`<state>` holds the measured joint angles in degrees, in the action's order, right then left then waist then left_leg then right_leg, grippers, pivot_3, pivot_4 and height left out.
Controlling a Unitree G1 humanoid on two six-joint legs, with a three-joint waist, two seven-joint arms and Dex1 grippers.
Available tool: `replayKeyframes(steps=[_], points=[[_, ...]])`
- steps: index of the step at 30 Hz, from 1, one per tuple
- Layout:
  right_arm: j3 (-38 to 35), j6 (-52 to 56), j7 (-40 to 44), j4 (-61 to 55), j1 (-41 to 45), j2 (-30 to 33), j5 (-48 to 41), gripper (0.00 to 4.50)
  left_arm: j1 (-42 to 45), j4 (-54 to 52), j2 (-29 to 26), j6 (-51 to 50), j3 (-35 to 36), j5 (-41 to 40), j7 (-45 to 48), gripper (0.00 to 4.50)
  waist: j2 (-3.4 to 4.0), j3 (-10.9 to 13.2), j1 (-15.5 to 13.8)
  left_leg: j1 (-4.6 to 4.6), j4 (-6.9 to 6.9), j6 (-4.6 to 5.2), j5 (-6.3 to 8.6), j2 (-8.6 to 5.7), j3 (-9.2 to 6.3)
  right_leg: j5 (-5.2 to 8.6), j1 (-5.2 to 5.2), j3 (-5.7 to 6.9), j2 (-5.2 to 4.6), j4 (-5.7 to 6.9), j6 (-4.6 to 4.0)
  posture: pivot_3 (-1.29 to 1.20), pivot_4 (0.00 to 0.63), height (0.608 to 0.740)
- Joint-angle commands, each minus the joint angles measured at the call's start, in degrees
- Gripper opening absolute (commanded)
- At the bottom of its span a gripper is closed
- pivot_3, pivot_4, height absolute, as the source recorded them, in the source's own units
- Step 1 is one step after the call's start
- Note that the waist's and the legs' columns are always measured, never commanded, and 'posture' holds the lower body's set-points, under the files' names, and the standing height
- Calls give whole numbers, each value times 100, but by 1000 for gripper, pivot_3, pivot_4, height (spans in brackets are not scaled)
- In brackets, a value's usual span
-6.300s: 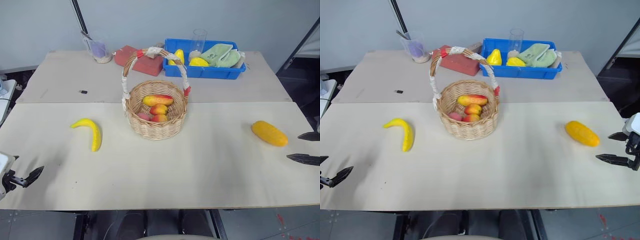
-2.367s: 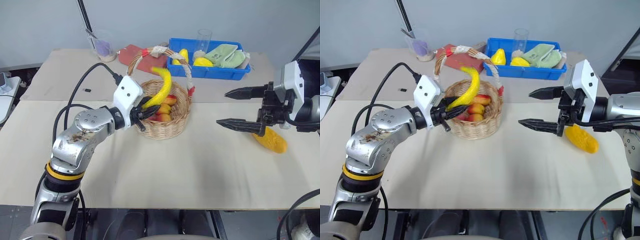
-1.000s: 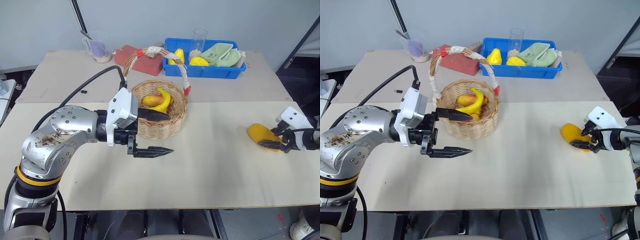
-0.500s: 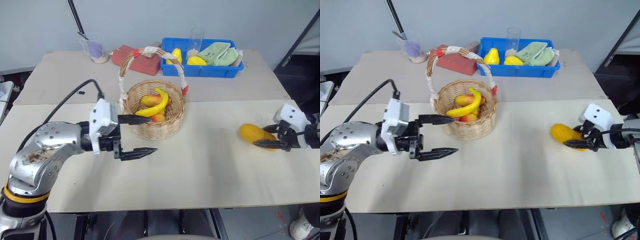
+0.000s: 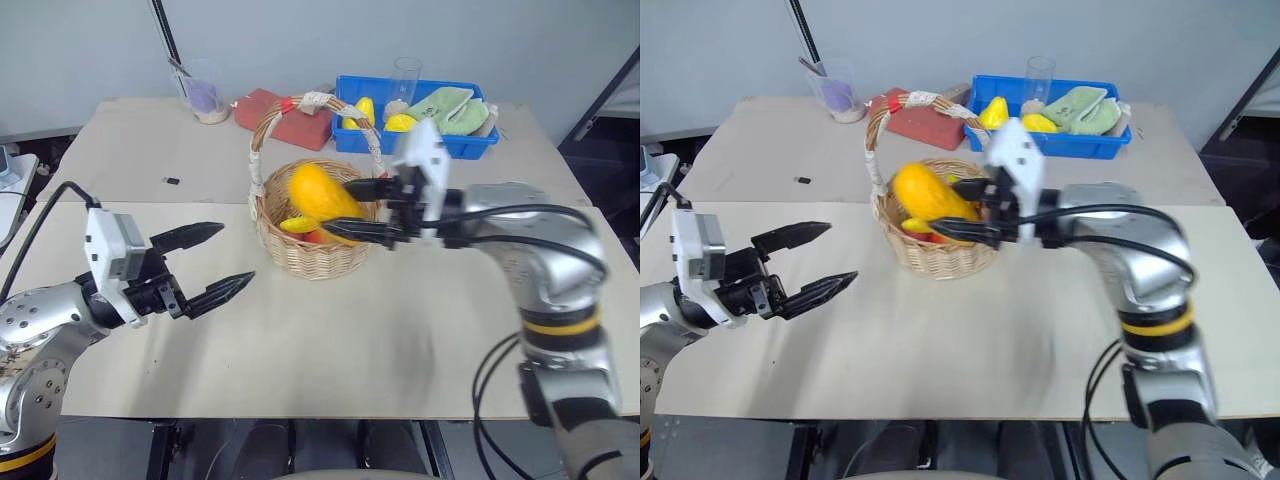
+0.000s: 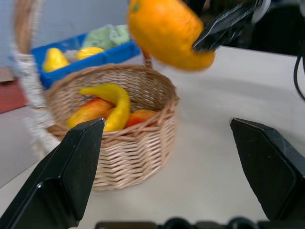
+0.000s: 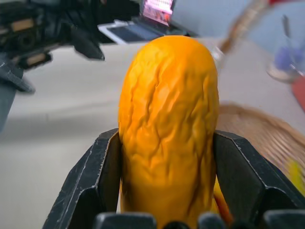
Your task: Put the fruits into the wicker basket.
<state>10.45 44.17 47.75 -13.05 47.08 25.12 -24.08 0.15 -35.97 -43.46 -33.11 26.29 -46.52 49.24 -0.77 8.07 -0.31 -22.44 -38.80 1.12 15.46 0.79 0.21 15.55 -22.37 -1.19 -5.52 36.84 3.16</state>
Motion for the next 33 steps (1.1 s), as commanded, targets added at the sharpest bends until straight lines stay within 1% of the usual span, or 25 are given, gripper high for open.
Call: replayKeyframes(steps=[1,3,5,8,11,13,17,19,21,23,26,30,33], points=[[36,-468,-401,552,353,-272,420,2514,-33,-292,-15,69,193,-213,-181,4500,0,0,-8,1,-2,0,0,-3,-1,0,0,3,-4,-1,0,0,150,740],[108,-699,-601,811,413,-463,630,2514,-20,-334,-2,116,159,-188,-309,4500,0,0,-9,1,-1,-4,-2,-6,-1,0,1,5,-3,-1,0,0,150,740],[188,-930,-768,901,408,-599,846,3546,32,-365,35,130,92,-186,-451,4500,0,0,11,4,0,-4,-2,-7,-1,0,1,9,4,3,0,0,150,740],[167,-979,-877,839,360,-741,918,4470,104,-363,33,163,-45,-153,-529,4500,0,0,61,5,5,-12,-7,-3,-3,1,-5,9,20,24,-3,0,150,740],[127,-890,-750,498,176,-610,865,4470,251,-299,14,156,-148,-146,-611,4500,0,0,98,6,8,-14,-9,0,-8,3,-6,10,26,26,-6,0,150,740],[32,-677,-412,29,-52,-280,628,4470,353,-230,15,204,-243,-5,-676,4500,0,0,85,6,8,-13,-8,-1,-10,3,-3,12,25,25,-6,0,150,740],[-429,-346,300,-1012,-757,666,-31,4470,522,-157,42,212,-456,62,-713,4500,-1,1,66,4,5,-9,-6,-2,-13,3,5,19,19,16,-6,0,150,740],[-637,-311,277,-1215,-1020,907,-144,4470,577,-126,33,241,-543,117,-691,4500,-2,1,71,5,6,-5,-3,-2,-14,3,10,20,20,5,-6,0,150,740],[-863,-304,-48,-1159,-1222,986,-50,4470,651,-80,43,259,-611,145,-681,4500,-4,2,108,8,6,-5,-3,0,-13,4,10,18,23,-8,-7,0,150,740],[-1044,-392,-455,-976,-1344,904,149,4470,739,-34,49,251,-701,151,-654,4500,-4,2,126,15,6,-5,-3,3,-11,9,10,13,28,-8,-16,0,150,740],[-1126,-603,-1058,-517,-1299,539,398,4470,879,40,11,210,-861,160,-581,4500,-4,2,132,24,8,-5,-3,5,-12,14,8,7,34,0,-25,0,150,740],[-1036,-1135,-1531,346,-958,-37,706,4470,1123,148,-55,15,-964,5,-534,4500,-4,2,121,20,12,-5,-4,3,-12,14,2,6,34,7,-26,0,150,740],[-1005,-1490,-1728,1047,-617,-333,912,4470,1234,166,-109,-15,-1036,16,-463,4500,-4,3,129,16,11,-6,-5,2,-9,14,0,6,33,19,-25,0,150,740]])
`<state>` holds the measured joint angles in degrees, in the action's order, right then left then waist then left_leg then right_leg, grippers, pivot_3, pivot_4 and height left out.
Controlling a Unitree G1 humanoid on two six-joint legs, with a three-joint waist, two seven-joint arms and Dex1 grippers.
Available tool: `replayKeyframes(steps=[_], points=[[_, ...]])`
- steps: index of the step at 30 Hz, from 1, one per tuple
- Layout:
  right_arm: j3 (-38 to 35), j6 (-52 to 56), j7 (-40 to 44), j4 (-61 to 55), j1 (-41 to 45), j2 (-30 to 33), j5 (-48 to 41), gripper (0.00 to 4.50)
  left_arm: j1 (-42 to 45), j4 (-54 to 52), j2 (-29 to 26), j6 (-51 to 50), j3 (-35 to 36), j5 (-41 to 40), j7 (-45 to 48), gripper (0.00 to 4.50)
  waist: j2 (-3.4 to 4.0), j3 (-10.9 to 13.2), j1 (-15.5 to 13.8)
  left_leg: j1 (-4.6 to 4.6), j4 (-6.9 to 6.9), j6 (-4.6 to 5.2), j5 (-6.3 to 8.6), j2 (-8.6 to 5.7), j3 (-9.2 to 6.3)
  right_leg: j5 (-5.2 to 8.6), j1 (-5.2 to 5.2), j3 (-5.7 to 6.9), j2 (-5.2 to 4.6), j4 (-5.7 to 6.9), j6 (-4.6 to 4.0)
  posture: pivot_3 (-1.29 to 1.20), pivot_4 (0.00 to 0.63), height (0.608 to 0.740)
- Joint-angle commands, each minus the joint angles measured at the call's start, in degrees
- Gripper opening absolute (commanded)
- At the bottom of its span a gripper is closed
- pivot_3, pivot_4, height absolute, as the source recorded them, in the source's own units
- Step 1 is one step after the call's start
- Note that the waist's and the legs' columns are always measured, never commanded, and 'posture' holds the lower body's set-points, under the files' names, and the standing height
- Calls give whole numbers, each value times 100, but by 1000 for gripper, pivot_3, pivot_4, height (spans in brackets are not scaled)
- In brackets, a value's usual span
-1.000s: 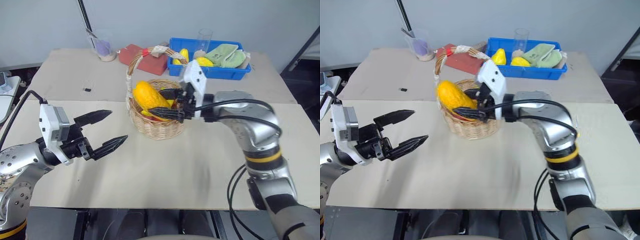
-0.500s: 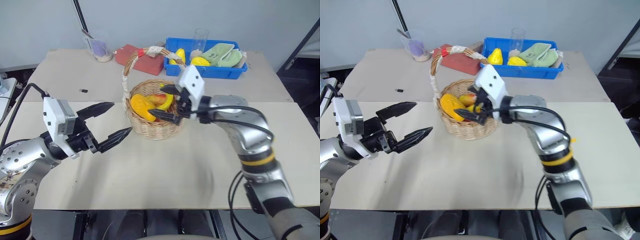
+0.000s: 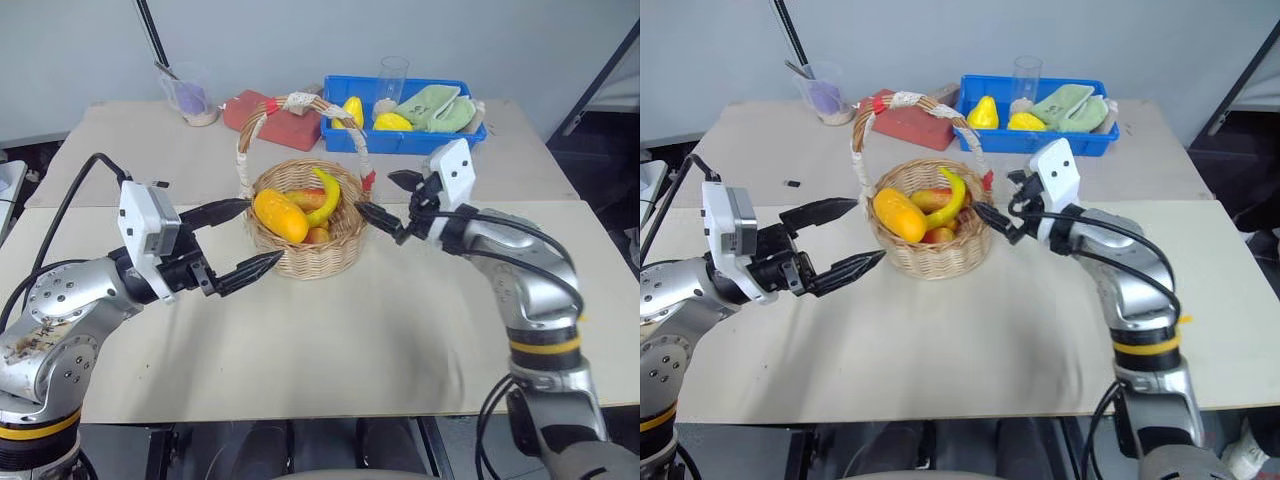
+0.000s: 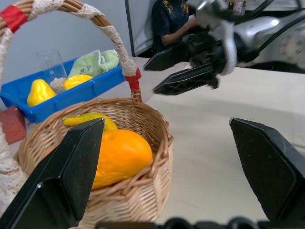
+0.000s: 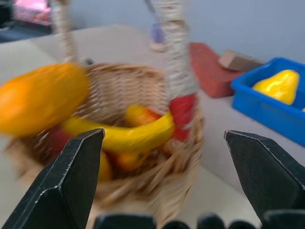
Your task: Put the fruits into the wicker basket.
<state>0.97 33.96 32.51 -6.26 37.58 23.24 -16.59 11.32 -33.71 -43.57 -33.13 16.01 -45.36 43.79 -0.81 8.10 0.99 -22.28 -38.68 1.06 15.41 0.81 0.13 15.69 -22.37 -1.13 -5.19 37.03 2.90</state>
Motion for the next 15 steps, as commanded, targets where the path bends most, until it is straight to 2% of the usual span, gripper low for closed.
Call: replayKeyframes(steps=[1,5,6,9,15], points=[[-49,-598,-239,630,476,-246,207,4470,149,-68,-113,-18,-35,-90,98,4500,0,0,0,0,1,0,0,0,0,0,0,0,0,1,0,0,150,740],[-57,-934,-267,1272,831,-492,289,4470,189,-109,-134,-23,-68,-72,98,4500,1,0,-15,0,2,-2,-1,1,-1,0,1,3,1,4,0,0,150,740],[-64,-951,-246,1306,853,-514,280,3951,186,-123,-131,-39,-57,-91,73,4500,1,0,-23,-1,2,-2,-2,1,-1,0,1,4,0,5,0,0,150,740],[-46,-961,-146,1350,885,-533,240,3078,138,-173,-138,-74,-9,-123,33,4500,1,0,-22,-3,2,-2,-1,0,-2,0,2,7,-3,4,1,0,150,740],[74,-863,59,1318,876,-528,256,943,99,-183,-149,-61,-13,-76,34,4500,2,1,-10,-1,2,-2,-2,2,-2,0,1,6,0,5,1,0,150,740]])
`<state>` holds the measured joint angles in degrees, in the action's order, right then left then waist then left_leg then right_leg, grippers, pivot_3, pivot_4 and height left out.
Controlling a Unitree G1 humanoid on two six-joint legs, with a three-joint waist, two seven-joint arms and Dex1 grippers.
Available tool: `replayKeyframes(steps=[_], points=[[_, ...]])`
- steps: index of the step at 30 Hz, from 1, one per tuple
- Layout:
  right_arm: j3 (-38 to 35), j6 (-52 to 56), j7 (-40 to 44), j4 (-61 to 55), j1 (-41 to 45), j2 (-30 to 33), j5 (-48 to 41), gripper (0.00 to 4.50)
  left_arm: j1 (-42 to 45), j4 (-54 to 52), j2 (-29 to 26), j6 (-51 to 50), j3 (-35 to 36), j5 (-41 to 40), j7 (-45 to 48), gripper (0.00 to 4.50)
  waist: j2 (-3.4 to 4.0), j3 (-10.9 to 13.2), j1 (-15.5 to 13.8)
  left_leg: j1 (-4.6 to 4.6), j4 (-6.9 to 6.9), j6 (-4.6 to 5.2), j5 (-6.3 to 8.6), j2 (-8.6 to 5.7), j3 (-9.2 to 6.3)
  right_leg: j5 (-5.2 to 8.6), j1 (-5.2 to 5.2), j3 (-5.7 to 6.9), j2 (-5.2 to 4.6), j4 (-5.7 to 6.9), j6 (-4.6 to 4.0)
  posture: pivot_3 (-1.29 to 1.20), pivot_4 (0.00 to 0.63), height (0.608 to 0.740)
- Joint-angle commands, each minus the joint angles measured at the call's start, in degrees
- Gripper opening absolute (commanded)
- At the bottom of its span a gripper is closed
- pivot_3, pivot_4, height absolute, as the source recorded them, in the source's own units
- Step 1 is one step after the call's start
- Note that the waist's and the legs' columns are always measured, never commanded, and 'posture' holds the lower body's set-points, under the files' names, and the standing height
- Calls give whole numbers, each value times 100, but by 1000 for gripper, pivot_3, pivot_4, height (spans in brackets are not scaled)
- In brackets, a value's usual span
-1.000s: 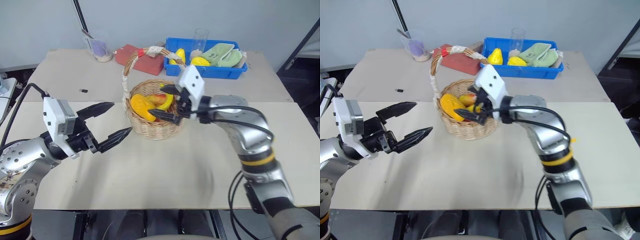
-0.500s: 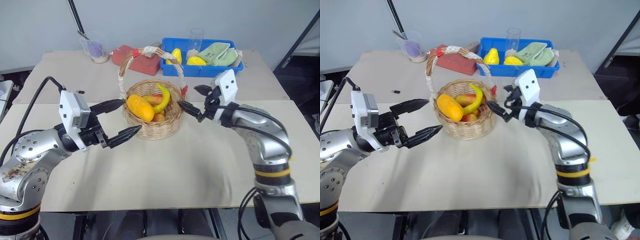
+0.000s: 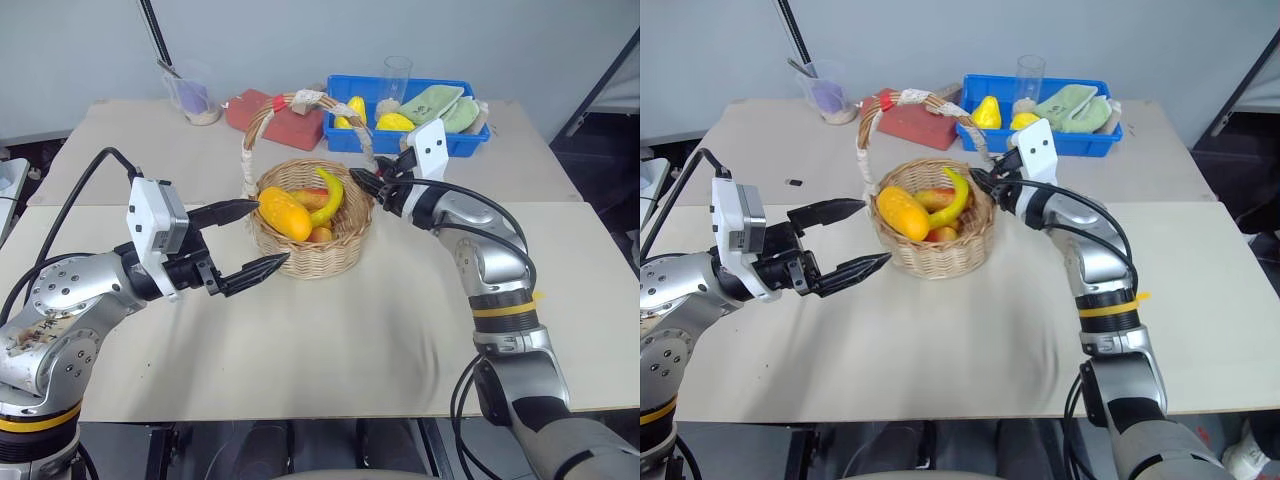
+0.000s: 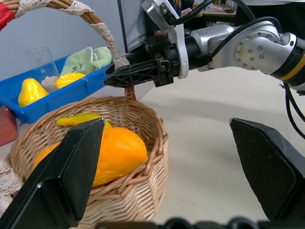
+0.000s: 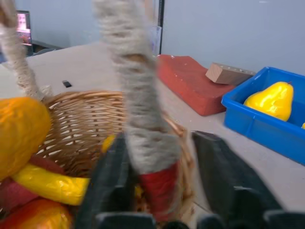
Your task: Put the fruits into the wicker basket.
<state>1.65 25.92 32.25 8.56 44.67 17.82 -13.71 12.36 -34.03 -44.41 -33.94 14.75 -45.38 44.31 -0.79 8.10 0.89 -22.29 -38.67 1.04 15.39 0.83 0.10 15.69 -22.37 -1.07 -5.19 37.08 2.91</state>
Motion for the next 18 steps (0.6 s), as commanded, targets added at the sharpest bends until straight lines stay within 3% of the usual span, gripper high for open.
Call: replayKeyframes(steps=[1,2,7,18], points=[[21,-43,108,-183,156,19,-25,583,-9,-154,-65,24,108,-67,-15,4500,0,0,0,0,0,0,0,0,0,0,0,0,0,0,0,0,150,740],[30,-32,123,-199,147,23,-19,251,-13,-153,-63,31,100,-57,-11,4500,0,0,0,0,0,0,0,0,0,0,1,0,0,0,0,0,150,740],[16,-184,155,-308,89,154,102,195,10,-138,-35,51,62,-40,-17,4500,0,0,1,0,1,0,0,0,0,0,0,-1,0,0,0,0,150,740],[-1033,-893,463,-43,-557,1882,178,195,140,68,-61,166,-128,129,179,4500,-1,4,-95,-9,0,1,0,-4,3,-1,4,4,-7,-31,3,0,150,740]])
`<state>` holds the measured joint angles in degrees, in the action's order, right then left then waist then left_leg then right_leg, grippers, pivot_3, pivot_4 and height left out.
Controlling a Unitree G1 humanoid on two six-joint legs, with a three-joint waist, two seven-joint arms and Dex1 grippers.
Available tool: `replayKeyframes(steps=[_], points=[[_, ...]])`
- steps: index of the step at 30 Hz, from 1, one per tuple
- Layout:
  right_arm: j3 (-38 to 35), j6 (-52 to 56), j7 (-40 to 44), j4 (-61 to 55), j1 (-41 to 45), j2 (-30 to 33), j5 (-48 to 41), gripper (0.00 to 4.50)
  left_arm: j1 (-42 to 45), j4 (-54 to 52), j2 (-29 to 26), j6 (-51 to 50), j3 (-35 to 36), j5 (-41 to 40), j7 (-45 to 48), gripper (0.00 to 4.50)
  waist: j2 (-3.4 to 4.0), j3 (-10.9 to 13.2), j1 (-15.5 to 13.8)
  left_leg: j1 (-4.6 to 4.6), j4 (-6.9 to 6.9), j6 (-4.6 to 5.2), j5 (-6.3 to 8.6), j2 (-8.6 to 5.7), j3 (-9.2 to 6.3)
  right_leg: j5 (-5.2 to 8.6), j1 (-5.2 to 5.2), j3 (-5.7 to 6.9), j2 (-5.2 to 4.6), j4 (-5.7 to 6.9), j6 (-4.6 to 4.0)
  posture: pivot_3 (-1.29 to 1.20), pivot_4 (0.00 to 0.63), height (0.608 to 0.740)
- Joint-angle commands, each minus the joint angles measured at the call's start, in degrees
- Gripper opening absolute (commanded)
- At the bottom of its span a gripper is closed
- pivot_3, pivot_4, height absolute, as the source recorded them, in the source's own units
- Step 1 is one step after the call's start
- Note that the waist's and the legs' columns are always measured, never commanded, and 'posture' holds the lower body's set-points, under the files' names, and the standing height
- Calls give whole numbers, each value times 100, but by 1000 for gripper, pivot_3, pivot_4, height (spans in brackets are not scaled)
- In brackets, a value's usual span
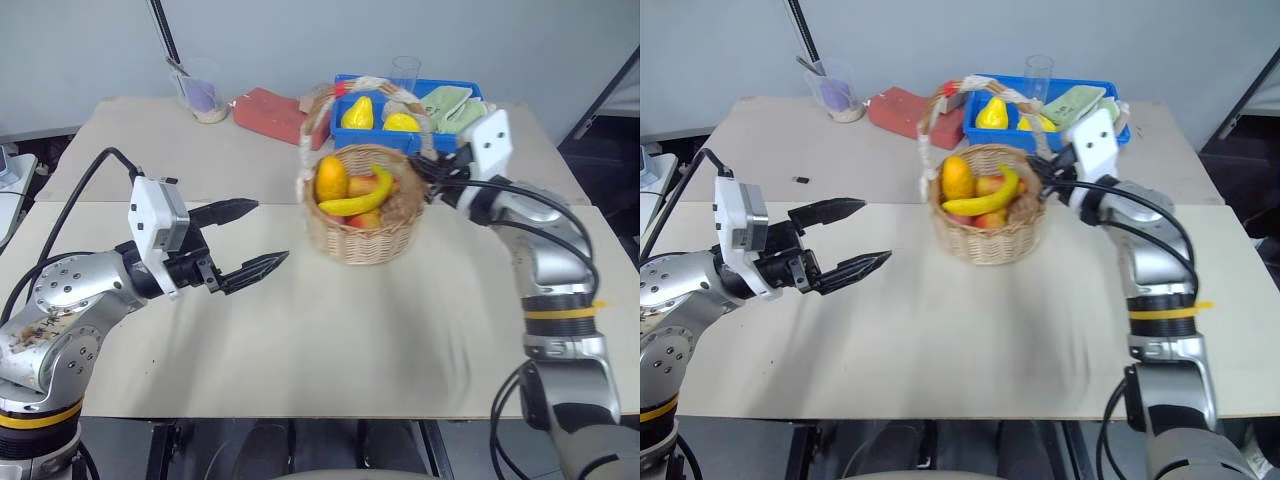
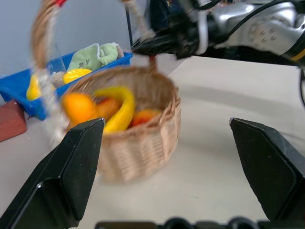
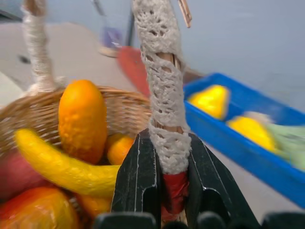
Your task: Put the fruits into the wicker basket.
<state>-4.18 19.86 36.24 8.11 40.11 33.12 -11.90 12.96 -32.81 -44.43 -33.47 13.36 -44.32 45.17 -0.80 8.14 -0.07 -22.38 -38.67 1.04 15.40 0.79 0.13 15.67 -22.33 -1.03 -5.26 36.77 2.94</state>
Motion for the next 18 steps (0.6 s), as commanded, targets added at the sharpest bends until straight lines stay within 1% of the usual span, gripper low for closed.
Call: replayKeyframes(steps=[1,5,8,11,13,18], points=[[-473,-314,85,25,-151,416,-12,195,109,-40,-57,114,4,21,107,4500,0,0,8,1,0,0,0,0,0,0,0,0,0,-1,0,0,150,740],[-503,-276,122,129,-278,546,-6,195,331,25,-57,46,-105,-112,281,4500,-1,0,72,5,0,1,0,4,4,0,0,-8,4,-3,0,0,150,740],[-412,-184,99,90,-271,540,46,194,463,46,-44,-18,-167,-201,371,4500,0,0,98,8,0,1,0,4,4,0,0,-13,6,-1,-1,0,150,740],[-467,-35,124,10,-272,484,-108,194,516,85,-55,15,-250,-109,437,4500,0,0,94,9,1,2,0,4,4,0,1,-14,6,-1,-1,0,150,740],[-527,31,164,-17,-256,492,-210,1227,522,126,-56,63,-289,-16,458,4500,0,0,93,8,0,2,1,4,4,0,1,-14,5,-1,0,0,150,740],[-644,115,239,-58,-303,617,-253,2897,508,157,-22,112,-325,153,390,4500,0,1,88,6,0,2,1,4,4,0,0,-14,5,-2,0,0,150,740]])
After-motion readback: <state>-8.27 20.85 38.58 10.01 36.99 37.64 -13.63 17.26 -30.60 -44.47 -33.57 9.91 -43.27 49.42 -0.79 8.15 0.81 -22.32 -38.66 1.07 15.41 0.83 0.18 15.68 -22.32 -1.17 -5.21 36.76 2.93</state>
